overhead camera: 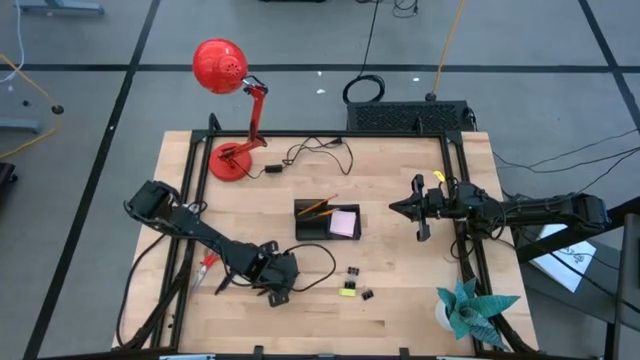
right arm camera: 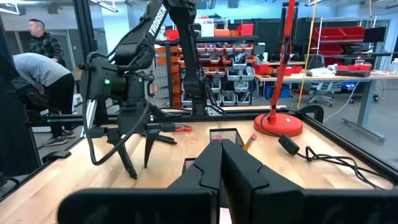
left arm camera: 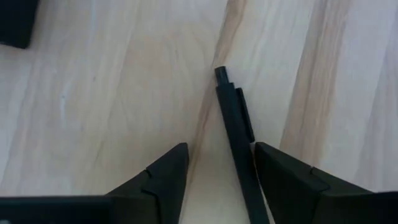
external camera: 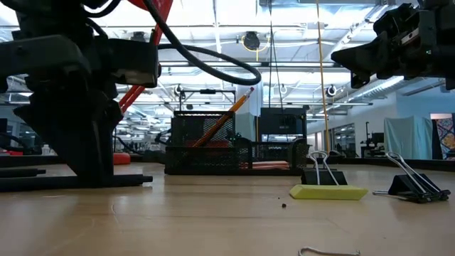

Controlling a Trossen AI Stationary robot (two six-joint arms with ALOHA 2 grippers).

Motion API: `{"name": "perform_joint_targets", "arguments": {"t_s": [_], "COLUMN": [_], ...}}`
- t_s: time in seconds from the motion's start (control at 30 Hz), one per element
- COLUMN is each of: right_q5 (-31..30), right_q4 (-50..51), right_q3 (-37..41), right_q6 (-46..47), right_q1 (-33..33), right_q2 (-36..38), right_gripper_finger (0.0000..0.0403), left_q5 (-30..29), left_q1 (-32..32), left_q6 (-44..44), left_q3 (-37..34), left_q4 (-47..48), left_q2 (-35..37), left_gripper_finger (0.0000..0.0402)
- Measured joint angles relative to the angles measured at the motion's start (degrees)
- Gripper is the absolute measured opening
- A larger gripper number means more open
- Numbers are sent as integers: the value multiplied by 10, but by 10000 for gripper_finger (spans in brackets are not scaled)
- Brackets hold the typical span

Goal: Pick and place office supplies into organizer
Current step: Put the pen into the desk organizer

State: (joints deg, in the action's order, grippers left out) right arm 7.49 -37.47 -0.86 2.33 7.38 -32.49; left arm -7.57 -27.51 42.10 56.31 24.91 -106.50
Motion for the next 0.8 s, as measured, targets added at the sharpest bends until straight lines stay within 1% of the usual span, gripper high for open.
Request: {"name": "perform_joint_targets", "arguments": {"t_s": [0.1, 0.37, 0.5, 0.57, 0.63, 0.7, 0.8], "right_q5": [0, 0, 0, 0, 0, 0, 0], "right_q4": [0, 0, 0, 0, 0, 0, 0], "right_q3": [0, 0, 0, 0, 0, 0, 0], "right_q6": [0, 0, 0, 0, 0, 0, 0], "right_q1": [0, 0, 0, 0, 0, 0, 0], "right_q2": [0, 0, 0, 0, 0, 0, 0], "right_gripper_finger": [4, 4, 4, 4, 4, 4, 4], "left_q5": [-2, -5, -12, -13, -15, -21, -28], "left_q1": [1, -1, -1, -1, -1, -1, -7], "left_q6": [-6, -56, -81, -96, -104, -115, -157], "left_q3": [0, 1, 0, -1, -2, -2, -4], "left_q4": [2, -1, -15, -24, -35, -44, -65], "left_q2": [0, 0, 0, 0, 0, 0, 5], "left_gripper_finger": [165, 64, 28, 20, 21, 32, 46]}}
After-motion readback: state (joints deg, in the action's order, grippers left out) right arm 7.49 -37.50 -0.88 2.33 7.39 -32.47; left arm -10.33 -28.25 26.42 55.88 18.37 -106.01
